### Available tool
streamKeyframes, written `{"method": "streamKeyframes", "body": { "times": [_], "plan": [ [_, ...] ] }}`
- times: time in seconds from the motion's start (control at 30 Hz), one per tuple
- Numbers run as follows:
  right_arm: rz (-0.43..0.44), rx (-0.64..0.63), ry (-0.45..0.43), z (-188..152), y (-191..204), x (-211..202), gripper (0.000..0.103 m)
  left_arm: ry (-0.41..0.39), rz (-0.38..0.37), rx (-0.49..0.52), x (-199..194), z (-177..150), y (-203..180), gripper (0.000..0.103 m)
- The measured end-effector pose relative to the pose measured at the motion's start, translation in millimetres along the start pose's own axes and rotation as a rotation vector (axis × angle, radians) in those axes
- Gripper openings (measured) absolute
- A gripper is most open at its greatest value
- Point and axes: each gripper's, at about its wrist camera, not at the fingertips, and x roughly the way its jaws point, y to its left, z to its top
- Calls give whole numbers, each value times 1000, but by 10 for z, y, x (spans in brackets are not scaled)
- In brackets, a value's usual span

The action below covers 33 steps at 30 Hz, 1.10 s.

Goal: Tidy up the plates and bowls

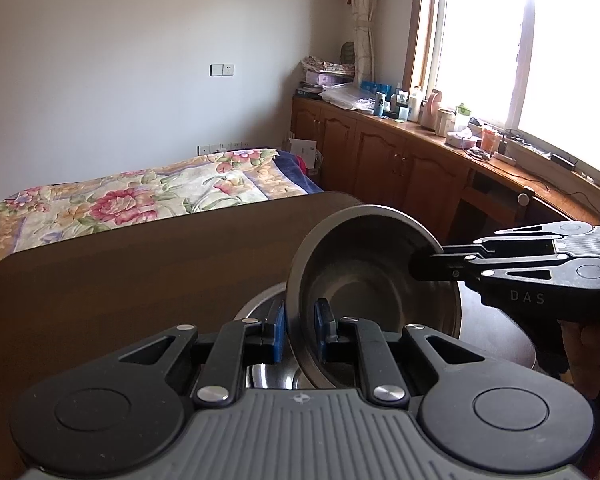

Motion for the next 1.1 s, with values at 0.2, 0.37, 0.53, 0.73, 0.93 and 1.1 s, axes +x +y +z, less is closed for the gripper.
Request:
{"method": "streamKeyframes", "body": {
  "times": [0.2, 0.37, 0.53, 0.73, 0.93, 1.1],
  "plan": [
    [25, 6, 18, -63, 51, 50, 11, -1, 3, -19, -43, -99, 65, 43],
    [29, 6, 24, -95, 98, 59, 11, 10, 11, -13, 5, -155, 62, 43],
    [23, 9, 35, -130, 99, 119, 12, 19, 10, -37, 68, -202, 90, 43],
    [12, 36, 33, -202, 110, 194, 12, 11, 38, -34, 128, -271, 87, 43],
    [6, 49, 33, -245, 109, 208, 13, 16, 34, -46, 163, -292, 107, 43],
    [8, 63, 35, -258, 89, 227, 13, 17, 35, -47, 165, -292, 100, 43]
  ]
}}
